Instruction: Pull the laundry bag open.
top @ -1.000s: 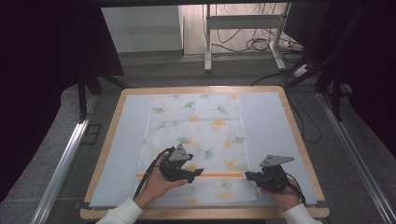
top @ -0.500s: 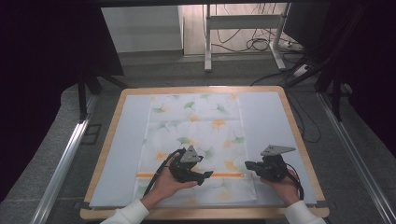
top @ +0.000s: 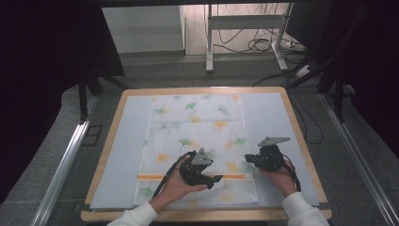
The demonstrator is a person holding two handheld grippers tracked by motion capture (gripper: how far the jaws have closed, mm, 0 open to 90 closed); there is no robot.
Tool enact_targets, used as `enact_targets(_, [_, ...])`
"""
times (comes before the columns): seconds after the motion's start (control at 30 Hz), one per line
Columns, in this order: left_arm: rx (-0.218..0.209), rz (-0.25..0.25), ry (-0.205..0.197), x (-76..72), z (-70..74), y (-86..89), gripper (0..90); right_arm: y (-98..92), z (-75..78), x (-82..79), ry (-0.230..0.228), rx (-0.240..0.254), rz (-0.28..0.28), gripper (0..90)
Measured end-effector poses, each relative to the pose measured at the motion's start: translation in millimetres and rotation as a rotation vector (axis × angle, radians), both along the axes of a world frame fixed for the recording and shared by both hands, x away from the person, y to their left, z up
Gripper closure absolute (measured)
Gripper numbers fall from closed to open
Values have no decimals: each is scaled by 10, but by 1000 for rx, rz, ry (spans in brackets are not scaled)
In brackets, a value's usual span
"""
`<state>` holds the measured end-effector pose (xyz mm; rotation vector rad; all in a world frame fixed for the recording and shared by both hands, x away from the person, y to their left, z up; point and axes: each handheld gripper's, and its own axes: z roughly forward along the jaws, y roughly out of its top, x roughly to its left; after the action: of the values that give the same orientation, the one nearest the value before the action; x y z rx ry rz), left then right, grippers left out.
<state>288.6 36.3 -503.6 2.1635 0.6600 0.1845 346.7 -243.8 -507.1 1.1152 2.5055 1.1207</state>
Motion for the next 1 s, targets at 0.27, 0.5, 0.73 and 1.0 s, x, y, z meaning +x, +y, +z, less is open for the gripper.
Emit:
enact_targets(0.27, [4,-33,1,29,-23,-273,352,-19,-55,-12,24,-11,9,893])
enact_targets(0.5, [-5,-53,6,74,-28,-514,434,-35,-109,13,42,-21,6,894])
enact_targets(0.73, [-6,-74,19,146,-16,-689,495,-48,-119,22,43,-20,-1,894])
enact_targets(1.0, [26,-83,32,250,-82,-846,546,-62,-130,39,52,-12,-6,894])
